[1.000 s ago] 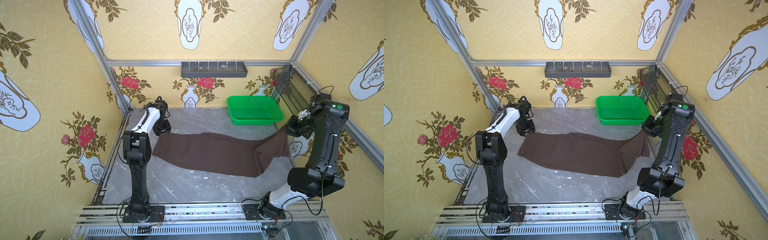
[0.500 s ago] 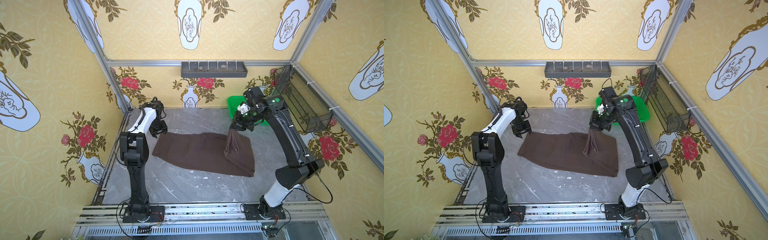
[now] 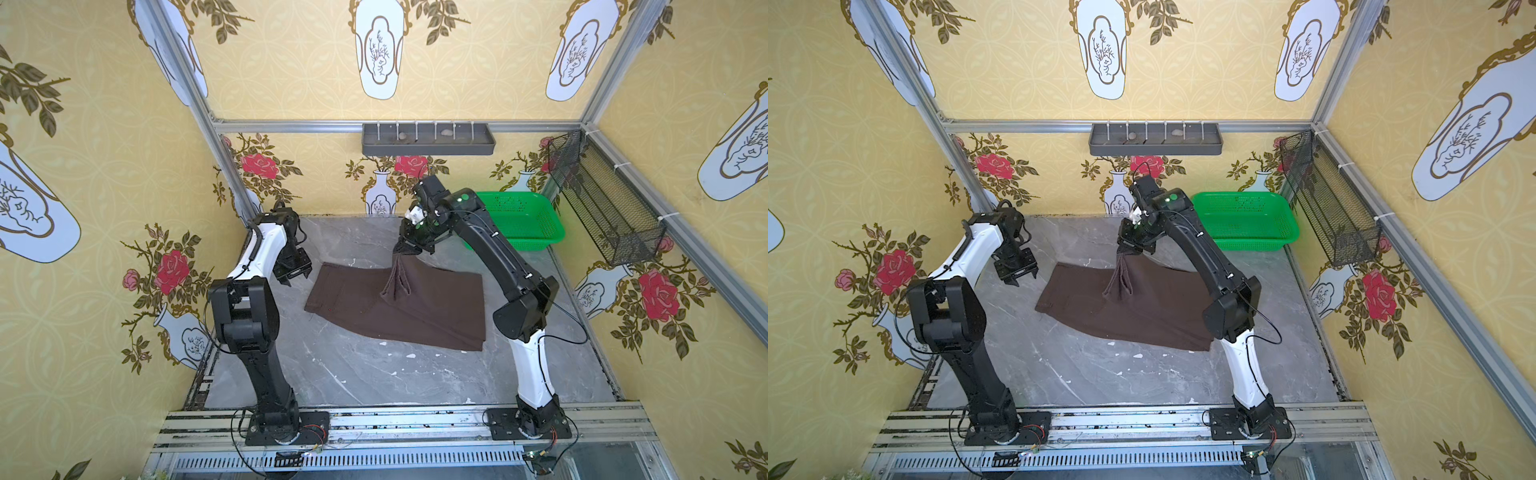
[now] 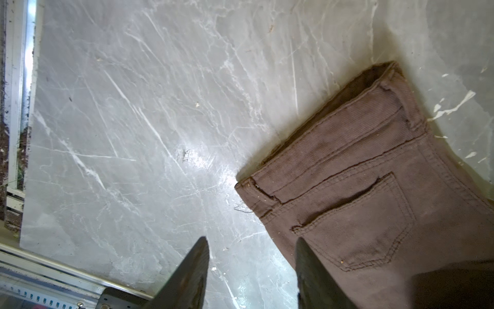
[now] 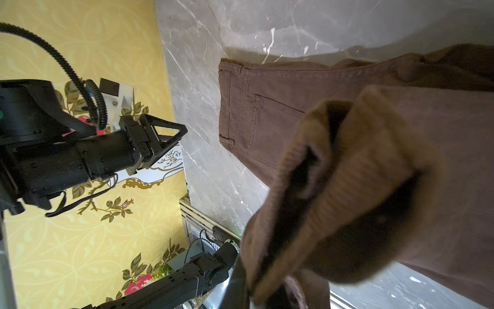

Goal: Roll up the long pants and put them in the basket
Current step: Fold the long pant at the center of the board.

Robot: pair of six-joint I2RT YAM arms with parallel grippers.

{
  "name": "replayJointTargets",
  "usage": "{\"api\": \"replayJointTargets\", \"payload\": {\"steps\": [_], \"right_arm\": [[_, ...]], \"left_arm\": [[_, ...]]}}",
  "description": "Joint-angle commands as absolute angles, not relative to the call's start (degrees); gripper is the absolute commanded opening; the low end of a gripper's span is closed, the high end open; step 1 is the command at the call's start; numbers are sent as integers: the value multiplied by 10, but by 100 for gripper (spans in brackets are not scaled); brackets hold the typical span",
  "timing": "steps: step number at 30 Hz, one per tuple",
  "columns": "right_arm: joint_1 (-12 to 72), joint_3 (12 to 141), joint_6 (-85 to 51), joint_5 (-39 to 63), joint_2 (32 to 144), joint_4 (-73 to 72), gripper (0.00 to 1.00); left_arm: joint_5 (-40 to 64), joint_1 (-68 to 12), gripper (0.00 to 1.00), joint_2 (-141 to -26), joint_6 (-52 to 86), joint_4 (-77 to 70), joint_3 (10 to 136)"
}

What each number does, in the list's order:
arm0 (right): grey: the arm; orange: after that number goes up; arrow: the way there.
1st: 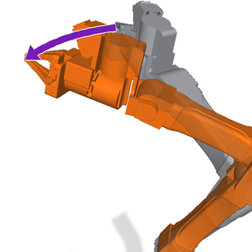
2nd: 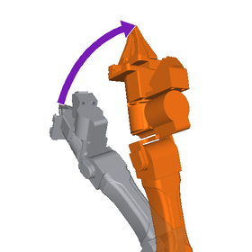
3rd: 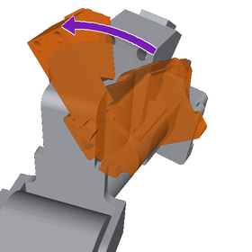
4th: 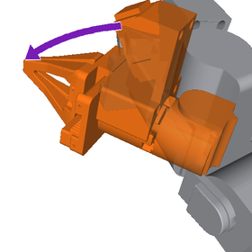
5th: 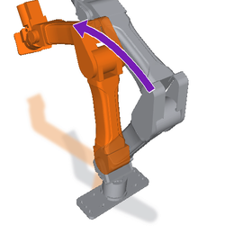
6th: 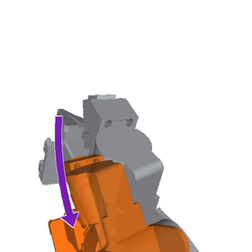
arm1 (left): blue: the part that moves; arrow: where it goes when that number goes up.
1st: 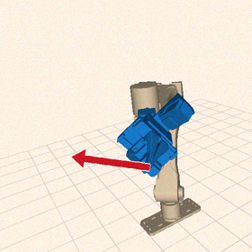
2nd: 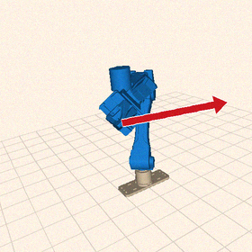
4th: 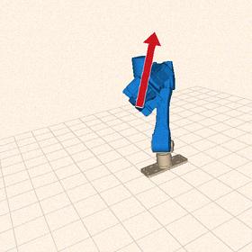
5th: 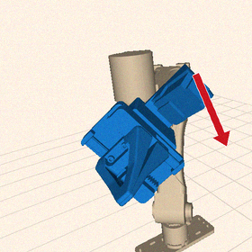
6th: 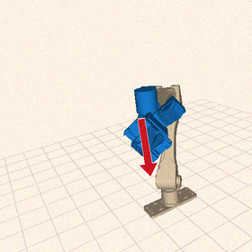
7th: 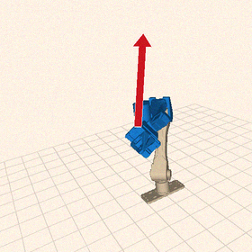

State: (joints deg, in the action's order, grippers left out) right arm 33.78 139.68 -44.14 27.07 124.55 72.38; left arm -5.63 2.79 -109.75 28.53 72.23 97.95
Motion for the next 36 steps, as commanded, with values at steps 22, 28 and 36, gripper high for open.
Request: {"api": "replayJointTargets", "payload": {"steps": [22, 28, 36], "right_arm": [[387, 1387, -558, 467, 1350, 493, 0], [394, 1384, -584, 501, 1400, 430, 0], [397, 1383, -613, 534, 1487, 264, 24]], "left_arm": [[-54, 60, 53, -1112, 263, 734, 993], [-48, 60, 53, -1107, 263, 736, 988], [6, 58, 53, -1079, 281, 715, 948]]}}
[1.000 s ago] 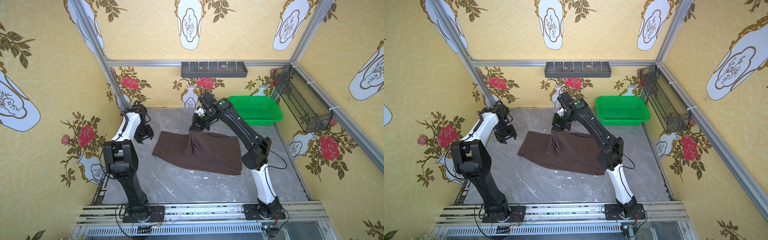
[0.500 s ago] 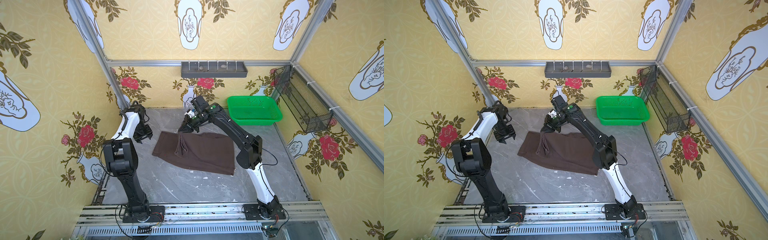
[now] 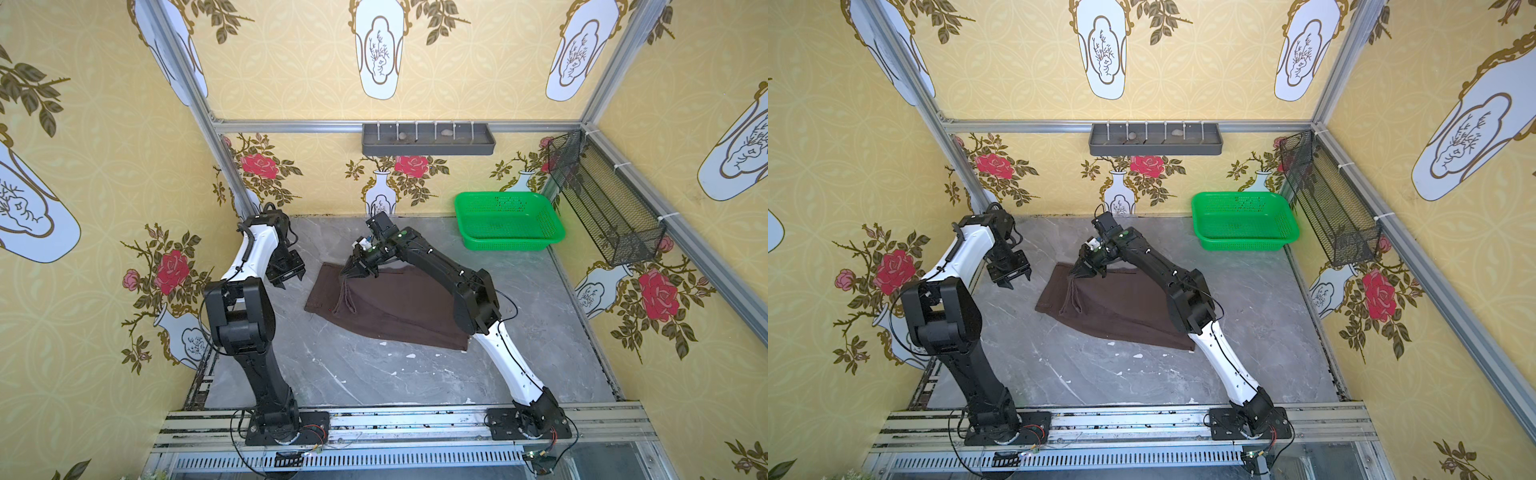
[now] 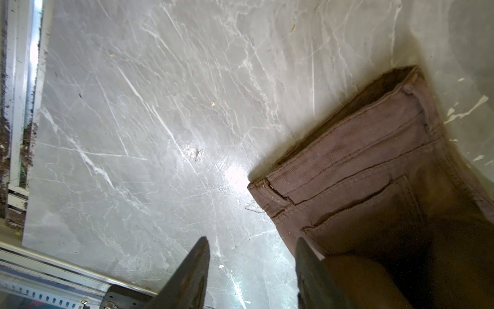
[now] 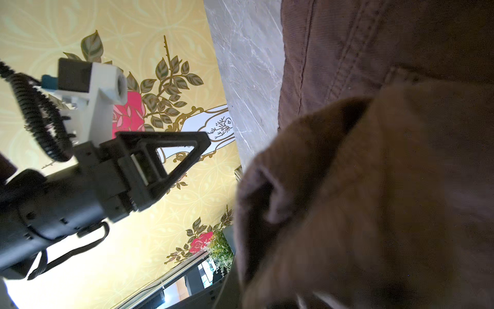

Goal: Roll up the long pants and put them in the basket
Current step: Fold the long pant at the center of the board.

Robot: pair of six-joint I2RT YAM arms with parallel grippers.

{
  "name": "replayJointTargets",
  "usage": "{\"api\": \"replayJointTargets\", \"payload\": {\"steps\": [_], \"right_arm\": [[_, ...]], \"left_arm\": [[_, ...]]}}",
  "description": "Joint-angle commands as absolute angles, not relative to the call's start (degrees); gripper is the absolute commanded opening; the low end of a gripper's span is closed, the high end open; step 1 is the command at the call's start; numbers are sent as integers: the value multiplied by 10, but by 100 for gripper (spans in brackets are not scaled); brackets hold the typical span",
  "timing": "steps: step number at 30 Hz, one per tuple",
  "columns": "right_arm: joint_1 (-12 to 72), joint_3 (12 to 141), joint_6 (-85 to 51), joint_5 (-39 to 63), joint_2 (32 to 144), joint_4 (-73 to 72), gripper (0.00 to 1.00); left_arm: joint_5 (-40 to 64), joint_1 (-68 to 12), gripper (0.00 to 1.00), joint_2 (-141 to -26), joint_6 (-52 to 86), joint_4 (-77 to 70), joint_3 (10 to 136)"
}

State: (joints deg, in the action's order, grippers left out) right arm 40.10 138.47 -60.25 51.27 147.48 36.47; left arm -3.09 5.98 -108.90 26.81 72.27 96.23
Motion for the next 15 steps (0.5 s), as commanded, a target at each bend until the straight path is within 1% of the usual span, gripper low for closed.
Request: {"api": "replayJointTargets", "payload": {"steps": [1, 3, 4, 5, 6, 7, 12, 15], "right_arm": [[391, 1383, -606, 531, 1490, 254, 32], [373, 1380, -590, 524, 1492, 247, 41], [364, 1373, -585, 523, 1487, 242, 42], [352, 1362, -577, 519, 1477, 241, 50], [337, 1348, -567, 515, 1465, 240, 63], [324, 1335, -556, 512, 1452, 241, 68], [254, 1275, -469, 491, 1384, 314, 67], [214, 1201, -404, 470, 1316, 362, 66]], "left_arm": [[16, 57, 53, -1073, 283, 709, 941], [36, 50, 53, -1057, 287, 698, 922], [46, 45, 53, -1049, 289, 692, 914], [53, 40, 53, -1040, 291, 687, 903], [60, 33, 53, -1031, 295, 684, 891], [67, 26, 53, -1021, 298, 678, 880], [115, -14, 55, -974, 328, 631, 797], [132, -31, 57, -949, 342, 588, 739]]}}
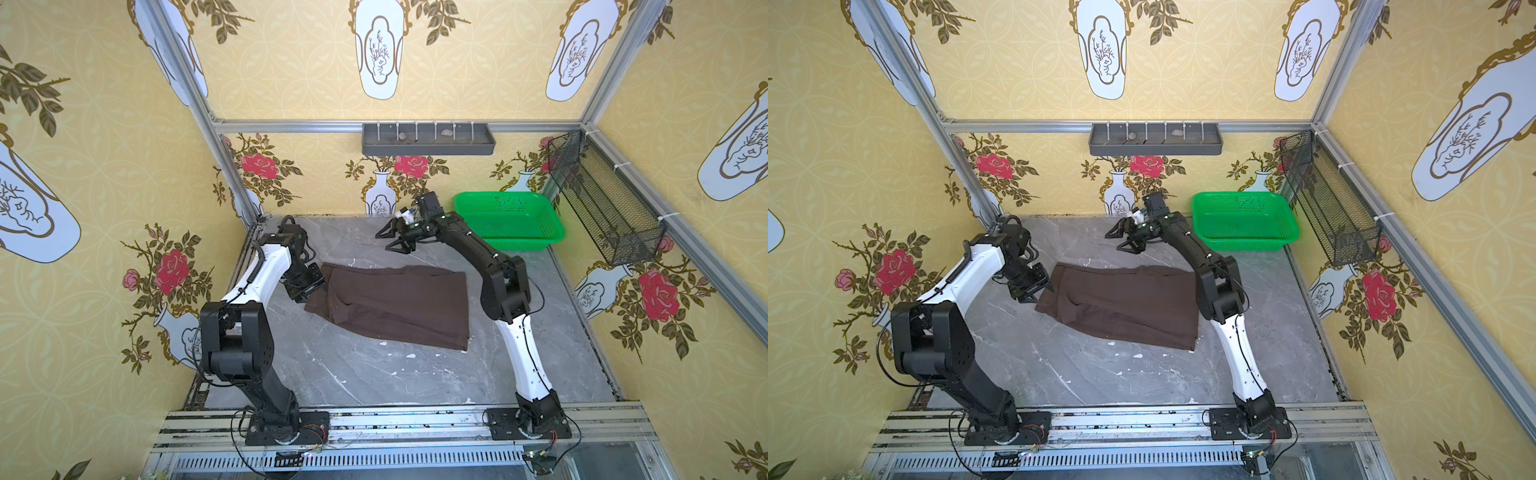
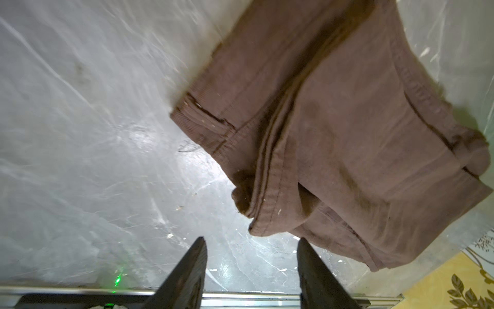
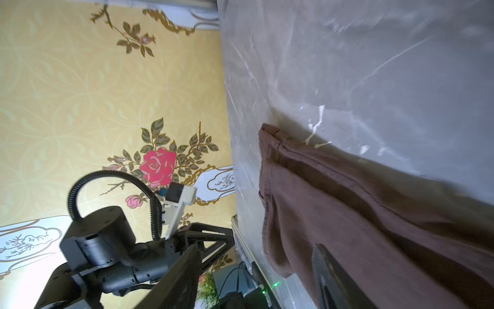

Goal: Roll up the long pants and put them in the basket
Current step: Fold the long pant at the center of the board.

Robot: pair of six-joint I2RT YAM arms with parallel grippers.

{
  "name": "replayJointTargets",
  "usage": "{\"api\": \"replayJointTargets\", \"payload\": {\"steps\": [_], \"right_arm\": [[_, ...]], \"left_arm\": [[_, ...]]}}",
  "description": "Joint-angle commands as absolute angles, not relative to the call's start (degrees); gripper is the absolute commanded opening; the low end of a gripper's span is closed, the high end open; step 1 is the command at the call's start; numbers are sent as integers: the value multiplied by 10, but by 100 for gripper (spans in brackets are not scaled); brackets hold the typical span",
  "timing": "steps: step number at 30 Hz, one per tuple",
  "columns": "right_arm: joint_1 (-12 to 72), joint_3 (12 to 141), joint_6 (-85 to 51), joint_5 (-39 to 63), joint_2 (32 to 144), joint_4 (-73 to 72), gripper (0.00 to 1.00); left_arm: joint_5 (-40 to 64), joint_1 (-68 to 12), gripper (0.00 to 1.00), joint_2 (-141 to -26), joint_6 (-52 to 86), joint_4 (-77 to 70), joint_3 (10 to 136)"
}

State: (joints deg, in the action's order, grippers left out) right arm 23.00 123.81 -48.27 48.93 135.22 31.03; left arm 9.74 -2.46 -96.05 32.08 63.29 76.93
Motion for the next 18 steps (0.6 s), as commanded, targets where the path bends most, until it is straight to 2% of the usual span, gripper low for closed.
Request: {"api": "replayJointTargets", "payload": {"steps": [1, 7, 13, 18], "right_arm": [[201, 1173, -387, 465, 1295, 379, 65], [165, 1028, -320, 448, 1190, 432, 60], [159, 958, -313, 446, 1156, 437, 57], [158, 966, -309, 442, 1164, 447, 55]], "left_arm": [[140, -33, 57, -941, 347, 570, 717], [131, -57, 58, -906, 339, 516, 653], [112, -70, 56, -924, 333, 460, 634], [97, -76, 44, -961, 324, 449, 646]]}}
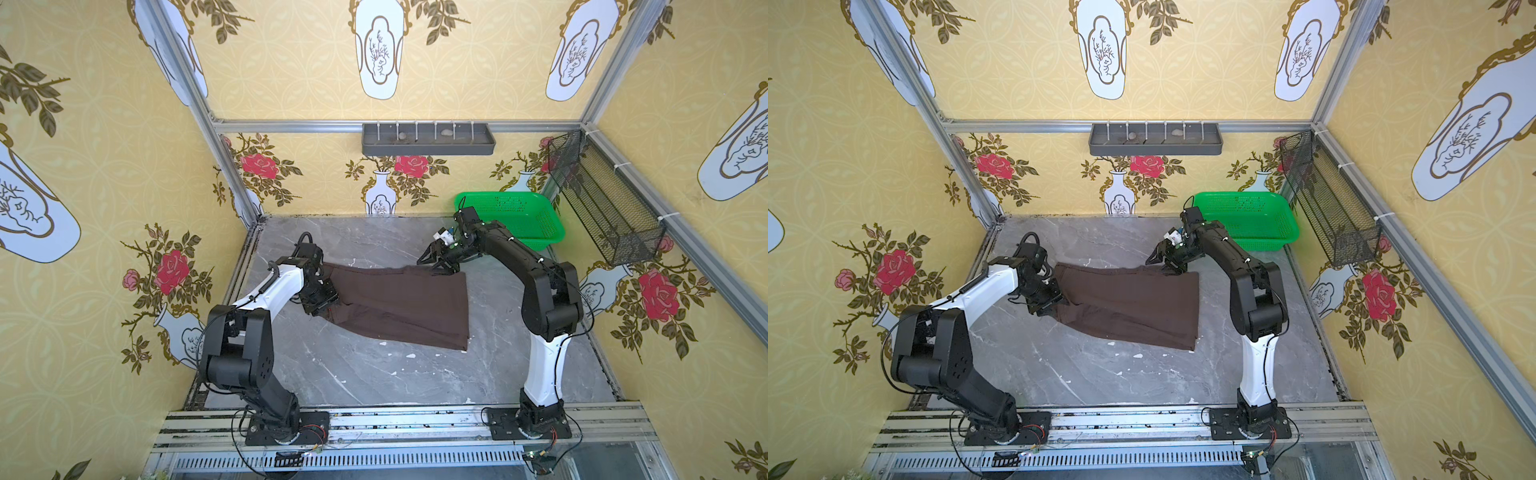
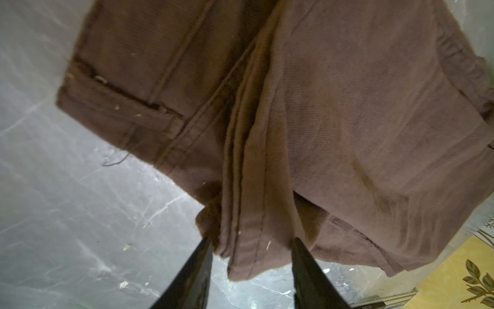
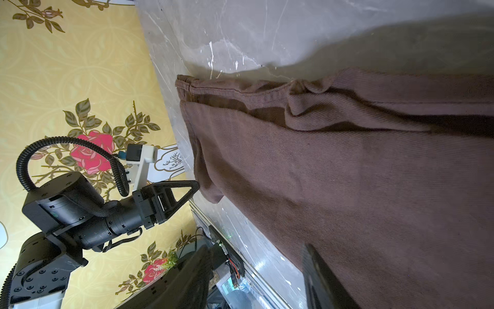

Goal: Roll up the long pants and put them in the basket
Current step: Fold the long pant at the center of the board.

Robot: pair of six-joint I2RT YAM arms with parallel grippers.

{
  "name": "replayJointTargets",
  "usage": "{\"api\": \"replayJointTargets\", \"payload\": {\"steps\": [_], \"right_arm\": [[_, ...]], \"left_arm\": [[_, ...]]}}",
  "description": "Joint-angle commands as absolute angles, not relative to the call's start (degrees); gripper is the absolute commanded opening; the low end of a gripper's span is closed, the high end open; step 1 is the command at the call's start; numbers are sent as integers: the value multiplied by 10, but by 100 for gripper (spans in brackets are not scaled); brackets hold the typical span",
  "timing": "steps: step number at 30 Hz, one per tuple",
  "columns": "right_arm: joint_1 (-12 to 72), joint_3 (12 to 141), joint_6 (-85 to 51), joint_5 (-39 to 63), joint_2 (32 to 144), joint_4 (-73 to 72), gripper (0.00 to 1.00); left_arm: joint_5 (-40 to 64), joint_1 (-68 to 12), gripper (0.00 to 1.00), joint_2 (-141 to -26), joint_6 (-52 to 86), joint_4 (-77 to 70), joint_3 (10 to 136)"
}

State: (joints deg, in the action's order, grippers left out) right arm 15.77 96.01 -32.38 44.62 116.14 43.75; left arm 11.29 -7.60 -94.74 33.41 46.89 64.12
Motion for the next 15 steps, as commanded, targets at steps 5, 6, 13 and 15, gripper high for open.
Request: {"api": "replayJointTargets", "payload": {"steps": [5, 6, 13, 15], "right_arm": [[156, 985, -308, 440, 1186, 462, 52], [156, 986, -307, 434, 1190, 468, 51], [141, 949, -292, 374, 1213, 514, 39], [138, 937, -290, 362, 1213, 516, 37]], "left_arm": [[93, -77, 30, -989, 312, 438, 648], [93, -77, 23, -992, 310, 435, 648], [93, -77, 0, -990, 304, 441, 658], [89, -77, 0, -987, 299, 455, 672]]}}
